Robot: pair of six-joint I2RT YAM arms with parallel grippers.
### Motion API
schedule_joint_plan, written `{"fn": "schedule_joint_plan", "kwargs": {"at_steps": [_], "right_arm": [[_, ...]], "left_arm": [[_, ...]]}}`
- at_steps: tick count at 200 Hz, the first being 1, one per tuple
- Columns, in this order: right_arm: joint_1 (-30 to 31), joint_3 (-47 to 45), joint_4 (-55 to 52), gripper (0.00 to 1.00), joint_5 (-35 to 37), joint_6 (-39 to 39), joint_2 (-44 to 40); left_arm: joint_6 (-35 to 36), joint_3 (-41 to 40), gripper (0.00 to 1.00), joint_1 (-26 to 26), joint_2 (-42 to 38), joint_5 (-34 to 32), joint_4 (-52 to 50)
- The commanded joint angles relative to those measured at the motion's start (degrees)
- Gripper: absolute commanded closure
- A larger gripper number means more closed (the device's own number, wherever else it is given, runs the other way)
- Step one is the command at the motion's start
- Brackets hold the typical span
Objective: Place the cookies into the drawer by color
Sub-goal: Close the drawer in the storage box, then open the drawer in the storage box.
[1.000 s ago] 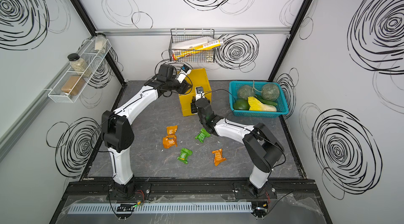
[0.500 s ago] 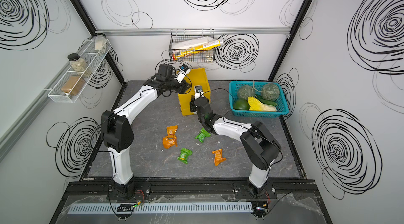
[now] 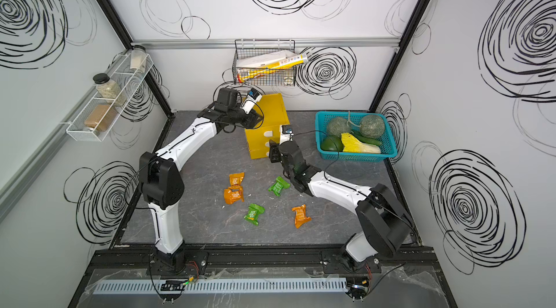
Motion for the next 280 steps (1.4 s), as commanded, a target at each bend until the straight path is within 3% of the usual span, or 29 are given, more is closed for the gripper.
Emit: {"fn": "schedule_joint_plan", "kwargs": {"at_steps": [1,50,129,162,238,280], "right_arm": [[-0.3,-1.2,-3.7,0.37,-0.5,3.6,-0.8],[-1.9,-2.8,-2.2,0.31,-10.8,12.3,-1.1],[-9.4,-5.6,4.3,0.19,-29.3,36.5,1.0],[-11.6,-7.5,10.8,0.06,-35.6,46.1,2.7],[-13.5,-7.2,24.8,0.23,-43.9,64.3,11.8],[-13.5,-3.9,27.6,0.31,-44.5,66.0,15.3]], "left_arm": [[-0.4,-2.5,0.45,0.6,2.3,-0.4,-10.0],[-0.9,-3.3,0.46,0.6,1.8,-0.1,-9.6],[-0.3,-4.1,0.46,0.7,1.1,-0.1,-9.1],[-0.6,-4.0,0.45,0.7,0.8,0.2,-9.5],[-0.2,-3.8,0.45,0.9,0.6,-0.1,-9.6],[-0.3,-3.8,0.46,1.0,0.8,0.0,-9.6]]}}
